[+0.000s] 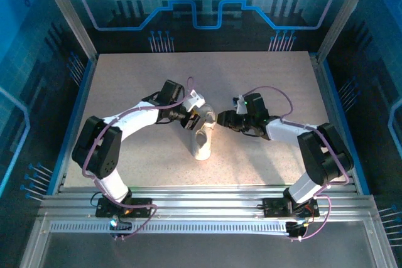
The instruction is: Tie the shoes
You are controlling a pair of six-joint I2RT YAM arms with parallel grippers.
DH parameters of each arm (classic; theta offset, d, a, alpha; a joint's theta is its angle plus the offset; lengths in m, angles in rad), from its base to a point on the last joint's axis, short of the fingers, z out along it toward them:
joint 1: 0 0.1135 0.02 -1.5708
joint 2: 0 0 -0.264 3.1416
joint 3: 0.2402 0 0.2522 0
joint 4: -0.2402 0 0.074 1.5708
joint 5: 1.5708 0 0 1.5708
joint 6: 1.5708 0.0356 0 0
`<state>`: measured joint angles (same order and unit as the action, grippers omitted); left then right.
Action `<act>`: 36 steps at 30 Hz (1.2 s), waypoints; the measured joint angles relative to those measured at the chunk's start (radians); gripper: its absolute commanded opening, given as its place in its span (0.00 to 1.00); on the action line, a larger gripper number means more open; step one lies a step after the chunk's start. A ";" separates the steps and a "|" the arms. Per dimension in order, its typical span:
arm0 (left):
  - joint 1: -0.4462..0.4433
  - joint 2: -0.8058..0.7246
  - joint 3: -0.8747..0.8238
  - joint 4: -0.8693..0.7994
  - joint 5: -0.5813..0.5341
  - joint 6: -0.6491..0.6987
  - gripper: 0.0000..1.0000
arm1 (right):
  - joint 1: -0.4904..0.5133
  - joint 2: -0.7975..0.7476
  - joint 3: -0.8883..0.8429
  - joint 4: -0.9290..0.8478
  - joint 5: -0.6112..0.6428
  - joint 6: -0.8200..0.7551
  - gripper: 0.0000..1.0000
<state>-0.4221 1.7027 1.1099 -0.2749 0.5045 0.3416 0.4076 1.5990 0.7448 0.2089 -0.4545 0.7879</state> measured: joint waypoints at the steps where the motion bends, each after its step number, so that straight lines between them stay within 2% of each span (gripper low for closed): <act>1: -0.001 0.000 0.012 -0.013 -0.003 0.012 0.56 | 0.002 0.000 -0.016 0.011 -0.001 0.005 0.38; 6: -0.020 0.019 0.056 -0.063 -0.023 0.059 0.50 | 0.019 0.013 -0.069 0.072 -0.024 0.024 0.36; 15: -0.032 0.089 0.080 -0.095 -0.029 0.056 0.35 | 0.037 0.111 -0.061 0.182 -0.076 0.053 0.35; 24: -0.032 0.109 0.100 -0.103 -0.029 0.050 0.33 | 0.044 0.135 -0.026 0.221 -0.113 0.069 0.32; 33: -0.032 0.117 0.107 -0.106 -0.029 0.020 0.30 | 0.050 0.137 -0.016 0.226 -0.130 0.082 0.03; 36: -0.032 0.117 0.107 -0.105 -0.029 0.000 0.30 | 0.050 0.127 -0.016 0.204 -0.129 0.074 0.00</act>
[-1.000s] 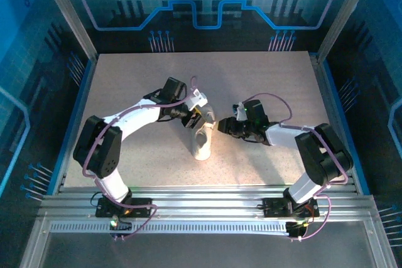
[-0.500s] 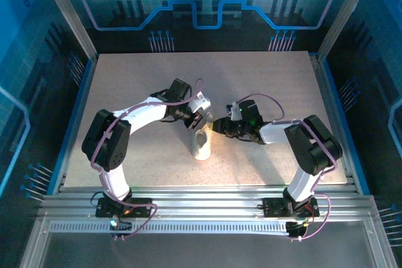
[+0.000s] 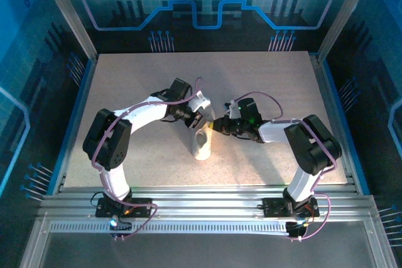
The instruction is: Tie the shoes
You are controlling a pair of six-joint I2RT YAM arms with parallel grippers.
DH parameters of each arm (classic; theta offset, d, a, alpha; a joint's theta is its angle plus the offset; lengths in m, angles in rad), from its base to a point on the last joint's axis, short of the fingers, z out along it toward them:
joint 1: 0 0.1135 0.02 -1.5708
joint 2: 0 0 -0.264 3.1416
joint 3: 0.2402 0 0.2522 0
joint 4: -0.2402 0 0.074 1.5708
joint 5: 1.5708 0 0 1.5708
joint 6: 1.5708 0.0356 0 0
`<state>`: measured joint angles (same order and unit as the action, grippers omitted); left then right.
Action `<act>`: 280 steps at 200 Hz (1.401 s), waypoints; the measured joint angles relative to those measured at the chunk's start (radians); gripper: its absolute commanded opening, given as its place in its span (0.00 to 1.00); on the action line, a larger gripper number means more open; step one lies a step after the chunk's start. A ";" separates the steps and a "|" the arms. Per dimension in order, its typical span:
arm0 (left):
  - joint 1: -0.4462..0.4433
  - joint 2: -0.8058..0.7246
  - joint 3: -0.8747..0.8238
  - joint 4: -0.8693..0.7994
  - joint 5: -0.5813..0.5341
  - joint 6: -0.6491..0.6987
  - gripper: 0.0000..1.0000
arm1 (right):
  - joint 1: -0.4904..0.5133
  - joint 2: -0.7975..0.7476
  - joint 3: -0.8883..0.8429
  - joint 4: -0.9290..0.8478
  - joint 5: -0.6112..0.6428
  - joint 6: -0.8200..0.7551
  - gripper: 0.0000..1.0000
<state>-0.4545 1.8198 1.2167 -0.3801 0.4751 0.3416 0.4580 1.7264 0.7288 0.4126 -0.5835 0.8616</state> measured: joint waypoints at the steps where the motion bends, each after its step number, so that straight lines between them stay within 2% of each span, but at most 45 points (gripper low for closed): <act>1: 0.000 0.000 0.000 0.000 0.000 -0.001 0.30 | 0.000 0.000 0.000 0.000 0.000 0.000 0.00; 84: 0.008 0.014 0.000 0.011 0.000 -0.081 0.31 | -0.001 -0.114 0.000 -0.195 0.032 -0.099 0.00; 229: 0.017 0.053 0.037 0.003 -0.008 -0.134 0.30 | -0.075 -0.182 0.000 -0.399 0.053 -0.217 0.00; 242: 0.018 0.053 0.037 0.003 -0.008 -0.134 0.33 | -0.076 -0.182 0.000 -0.412 0.053 -0.226 0.00; 255: 0.019 0.053 0.037 0.003 -0.008 -0.135 0.41 | -0.076 -0.182 0.000 -0.421 0.053 -0.231 0.00; 280: 0.025 0.053 0.037 0.005 -0.011 -0.152 0.55 | -0.080 -0.182 0.000 -0.430 0.055 -0.239 0.32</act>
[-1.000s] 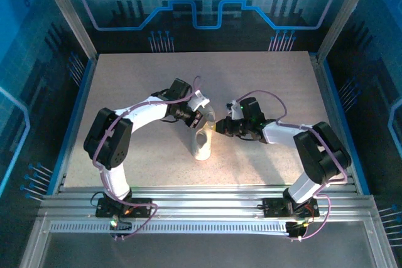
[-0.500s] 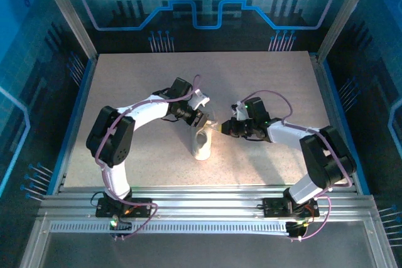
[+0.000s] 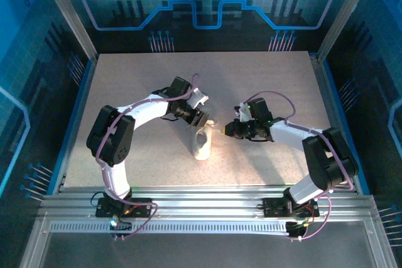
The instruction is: Tie the shoes
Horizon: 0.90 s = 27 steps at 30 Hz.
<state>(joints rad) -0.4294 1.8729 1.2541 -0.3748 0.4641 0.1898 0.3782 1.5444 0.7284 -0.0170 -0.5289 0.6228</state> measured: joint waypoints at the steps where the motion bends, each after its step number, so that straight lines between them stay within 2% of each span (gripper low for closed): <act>1: 0.004 -0.004 -0.001 0.006 0.002 -0.010 0.57 | -0.001 -0.001 0.000 -0.003 0.002 0.001 0.37; 2: 0.011 -0.015 -0.009 0.018 0.004 -0.023 0.63 | -0.004 -0.003 0.000 -0.007 0.002 -0.001 0.41; 4: 0.036 -0.059 -0.034 0.041 0.015 -0.058 0.66 | -0.021 -0.018 0.000 -0.012 0.002 0.003 0.48; 8: 0.115 -0.186 -0.098 0.131 0.031 -0.161 0.70 | -0.065 -0.060 0.000 -0.013 0.005 0.005 0.54; 9: 0.137 -0.220 -0.121 0.168 0.031 -0.195 0.99 | -0.075 -0.065 0.002 -0.013 0.006 0.005 0.54; 13: 0.227 -0.313 -0.217 0.297 0.031 -0.321 0.99 | -0.084 -0.059 0.014 0.000 0.005 0.020 0.54; 18: 0.267 -0.364 -0.363 0.414 0.004 -0.412 0.99 | -0.058 0.013 0.016 0.080 0.008 0.084 0.54; 23: 0.272 -0.403 -0.395 0.413 -0.117 -0.497 0.99 | -0.017 0.092 0.019 0.165 0.018 0.150 0.54; 27: 0.299 -0.389 -0.337 0.327 -0.115 -0.497 0.99 | 0.005 0.163 0.039 0.247 0.021 0.212 0.55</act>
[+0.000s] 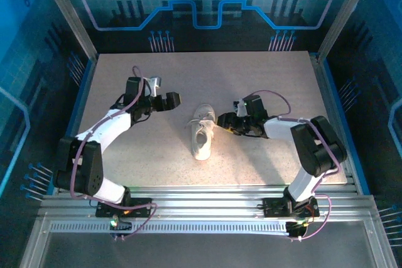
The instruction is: Tie the shoes
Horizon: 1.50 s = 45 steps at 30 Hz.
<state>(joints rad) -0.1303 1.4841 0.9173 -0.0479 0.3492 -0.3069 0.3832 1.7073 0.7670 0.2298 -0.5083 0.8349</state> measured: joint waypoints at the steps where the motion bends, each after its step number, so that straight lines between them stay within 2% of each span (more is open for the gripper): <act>1: 0.009 0.005 0.000 0.001 0.011 -0.010 0.99 | 0.002 0.010 0.002 0.019 0.000 0.014 0.55; 2: 0.019 0.011 0.000 -0.001 0.018 -0.021 0.98 | 0.003 0.020 0.004 0.038 0.000 0.028 0.55; 6: 0.048 0.071 -0.026 0.049 0.090 -0.122 0.79 | 0.005 0.042 0.006 0.098 0.001 0.069 0.55; 9: 0.049 0.122 -0.083 0.137 0.143 -0.240 0.70 | 0.005 0.047 0.007 0.118 0.001 0.088 0.55; 16: 0.003 0.238 -0.129 0.250 0.173 -0.492 0.69 | 0.014 0.051 0.023 0.144 0.003 0.111 0.55; 21: -0.052 0.254 -0.129 0.308 0.174 -0.610 0.69 | 0.018 0.060 0.031 0.159 0.003 0.121 0.55; 25: -0.083 0.267 -0.129 0.323 0.176 -0.692 0.65 | 0.018 0.074 0.034 0.176 0.002 0.134 0.53; 31: -0.122 0.290 -0.129 0.344 0.183 -0.797 0.61 | 0.027 0.089 0.042 0.196 -0.001 0.145 0.46; 38: -0.146 0.291 -0.129 0.353 0.203 -0.851 0.54 | 0.031 0.089 0.051 0.206 -0.005 0.145 0.36; 41: -0.146 0.291 -0.129 0.353 0.215 -0.867 0.46 | 0.035 0.089 0.058 0.206 -0.006 0.145 0.30; 45: -0.146 0.290 -0.130 0.360 0.227 -0.877 0.29 | 0.039 0.089 0.060 0.205 -0.008 0.138 0.19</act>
<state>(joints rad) -0.2760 1.7737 0.7876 0.3126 0.5762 -1.1843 0.4217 1.7962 0.8265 0.4351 -0.5159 0.9726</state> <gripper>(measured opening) 0.393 0.255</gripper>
